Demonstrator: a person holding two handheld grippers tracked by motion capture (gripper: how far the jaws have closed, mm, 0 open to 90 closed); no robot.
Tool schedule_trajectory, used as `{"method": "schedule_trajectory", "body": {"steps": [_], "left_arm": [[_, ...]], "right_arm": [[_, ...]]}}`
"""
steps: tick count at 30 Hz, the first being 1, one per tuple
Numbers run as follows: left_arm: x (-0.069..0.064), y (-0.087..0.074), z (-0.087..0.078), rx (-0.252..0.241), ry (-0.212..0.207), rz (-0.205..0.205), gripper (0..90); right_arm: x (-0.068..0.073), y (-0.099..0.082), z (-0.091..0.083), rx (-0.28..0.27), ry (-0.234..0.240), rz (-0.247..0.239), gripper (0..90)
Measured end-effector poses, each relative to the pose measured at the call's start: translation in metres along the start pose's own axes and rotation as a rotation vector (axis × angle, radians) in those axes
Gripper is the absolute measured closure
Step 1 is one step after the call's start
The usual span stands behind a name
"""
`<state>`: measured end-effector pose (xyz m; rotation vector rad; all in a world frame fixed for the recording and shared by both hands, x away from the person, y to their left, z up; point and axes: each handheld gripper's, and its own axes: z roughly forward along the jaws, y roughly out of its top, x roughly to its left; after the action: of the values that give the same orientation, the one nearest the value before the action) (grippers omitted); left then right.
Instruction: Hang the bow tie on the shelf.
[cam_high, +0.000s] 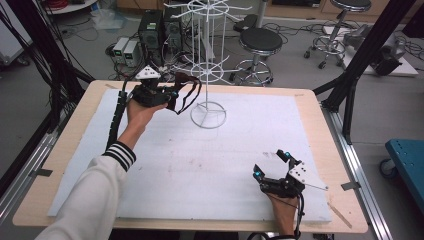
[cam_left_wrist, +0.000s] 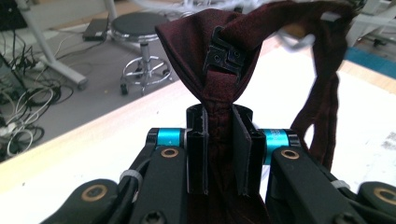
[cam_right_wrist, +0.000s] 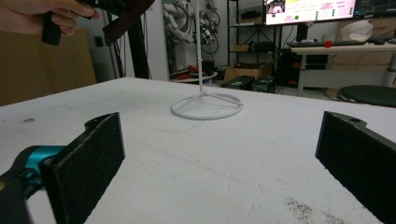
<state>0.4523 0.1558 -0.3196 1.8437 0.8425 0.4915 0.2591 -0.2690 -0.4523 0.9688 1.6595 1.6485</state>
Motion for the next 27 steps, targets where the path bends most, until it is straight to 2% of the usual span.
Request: {"method": "schedule_trajectory", "body": {"steps": [9,16,22,24,25,27], "left_arm": [[-0.0031,-0.0025,0.0016,0.013,-0.001,0.009,76.6],[-0.0032,-0.0016,-0.0006,0.009,-0.006,0.008,72.6],[-0.0041,-0.0008,-0.0014,0.004,0.001,0.015,62.0],[-0.003,-0.0014,-0.0009,0.009,0.006,0.015,52.6],[-0.0024,-0.0021,-0.0003,0.007,-0.005,0.015,49.6],[-0.0022,-0.0023,0.0,0.006,-0.001,0.017,37.1]], "right_arm": [[0.0,0.0001,0.0,0.001,0.0,-0.003,0.6],[-0.0001,0.0,0.0001,0.0,0.0,-0.003,0.6],[0.0,0.0001,0.0,0.001,0.001,-0.003,0.6],[-0.0001,0.0,0.0001,0.0,0.0,-0.003,0.6],[0.0,0.0,0.0,0.0,0.0,-0.001,0.6],[0.0,0.0,0.0001,0.0,0.001,-0.002,0.6]]}}
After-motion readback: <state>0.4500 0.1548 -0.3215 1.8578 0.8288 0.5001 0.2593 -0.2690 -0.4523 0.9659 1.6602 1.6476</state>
